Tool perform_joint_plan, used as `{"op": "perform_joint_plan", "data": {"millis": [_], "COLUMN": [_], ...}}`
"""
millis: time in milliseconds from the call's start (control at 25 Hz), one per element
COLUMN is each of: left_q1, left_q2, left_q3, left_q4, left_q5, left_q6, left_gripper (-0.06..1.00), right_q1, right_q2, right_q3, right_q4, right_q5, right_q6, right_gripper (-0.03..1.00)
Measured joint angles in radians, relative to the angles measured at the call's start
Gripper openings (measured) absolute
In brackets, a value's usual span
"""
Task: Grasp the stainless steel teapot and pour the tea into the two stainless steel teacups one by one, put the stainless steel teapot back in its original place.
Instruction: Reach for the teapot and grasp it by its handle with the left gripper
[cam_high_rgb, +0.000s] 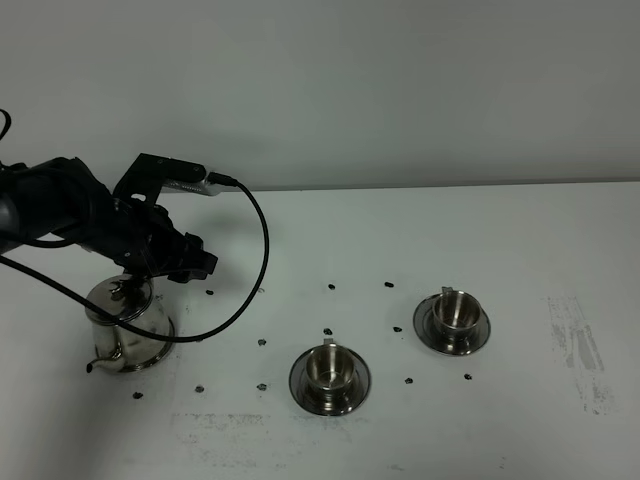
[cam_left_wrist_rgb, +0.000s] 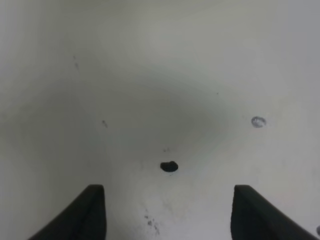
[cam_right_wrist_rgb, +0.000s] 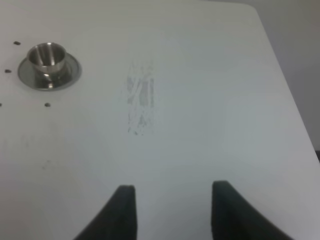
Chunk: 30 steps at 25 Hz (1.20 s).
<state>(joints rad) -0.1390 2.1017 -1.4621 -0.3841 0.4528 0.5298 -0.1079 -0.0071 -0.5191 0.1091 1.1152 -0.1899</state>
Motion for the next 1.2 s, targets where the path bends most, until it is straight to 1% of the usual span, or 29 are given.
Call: {"op": "perform_joint_plan", "data": {"millis": [240,480,880,1080,1200], "left_q1": [0.017,0.030,0.076,0.095,0.097], "left_q2": [0.000,-0.004,-0.052,-0.057,-0.057], "left_q3": [0.000,0.000,0.000,0.000,0.000], "left_q4": [-0.004,0.013,0.114,0.121,0.120], "left_q5": [0.008,0.020,0.117,0.134,0.112], "left_q6": [0.002,0.005,0.005,0.006,0.007], "left_gripper": [0.54,0.54,0.54,0.54,0.54], "right_q1": [0.000,0.000,0.000,0.000,0.000], "right_q2": [0.000,0.000,0.000,0.000,0.000], "right_q3": [0.000,0.000,0.000,0.000,0.000], "right_q4": [0.000,0.000,0.001,0.001,0.001], "right_q5": [0.000,0.000,-0.001,0.000,0.000], "right_q6": [0.000,0.000,0.000,0.000,0.000], "right_gripper": [0.34,0.34,0.34,0.34,0.34]}}
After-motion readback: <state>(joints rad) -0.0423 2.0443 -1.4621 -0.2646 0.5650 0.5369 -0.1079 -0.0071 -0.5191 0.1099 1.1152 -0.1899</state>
